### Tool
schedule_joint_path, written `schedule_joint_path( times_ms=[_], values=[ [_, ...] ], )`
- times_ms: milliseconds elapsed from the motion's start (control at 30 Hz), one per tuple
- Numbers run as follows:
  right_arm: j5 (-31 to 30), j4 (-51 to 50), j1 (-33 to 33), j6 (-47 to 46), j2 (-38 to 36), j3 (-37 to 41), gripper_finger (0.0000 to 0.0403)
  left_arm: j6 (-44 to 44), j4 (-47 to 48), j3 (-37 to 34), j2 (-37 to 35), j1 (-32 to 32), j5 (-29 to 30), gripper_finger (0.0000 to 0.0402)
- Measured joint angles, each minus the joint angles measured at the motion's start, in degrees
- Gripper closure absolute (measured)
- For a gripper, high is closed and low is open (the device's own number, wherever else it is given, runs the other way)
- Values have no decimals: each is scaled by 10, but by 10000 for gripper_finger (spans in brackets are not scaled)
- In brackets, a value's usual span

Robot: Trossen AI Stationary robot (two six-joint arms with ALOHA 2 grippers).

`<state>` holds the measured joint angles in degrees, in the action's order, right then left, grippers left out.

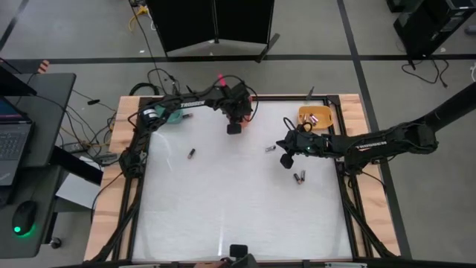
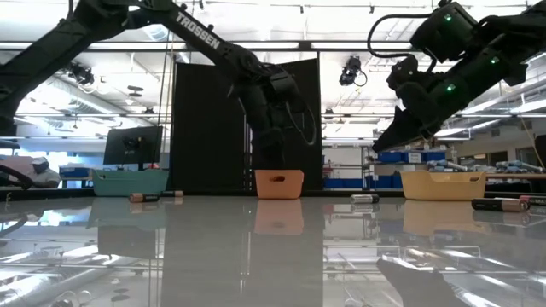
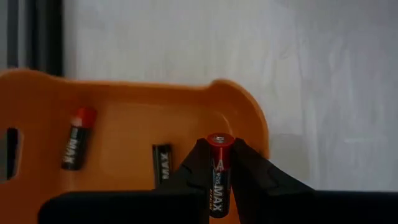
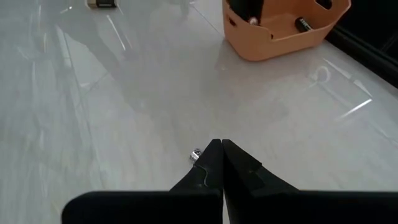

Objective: Sort batteries
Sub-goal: Put the top red battery into the orange container

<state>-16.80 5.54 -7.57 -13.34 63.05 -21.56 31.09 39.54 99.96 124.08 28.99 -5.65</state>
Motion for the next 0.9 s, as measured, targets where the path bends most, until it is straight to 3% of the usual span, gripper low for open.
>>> schedule_joint_path(
  times_ms=[533, 900],
  values=[
    [0, 4, 0, 5, 0, 0, 396, -2, 6, 0, 16, -1, 36, 358],
    [0, 4, 0, 11, 0, 0, 395, -27, 9, 0, 16, -2, 60, 331]
  ],
)
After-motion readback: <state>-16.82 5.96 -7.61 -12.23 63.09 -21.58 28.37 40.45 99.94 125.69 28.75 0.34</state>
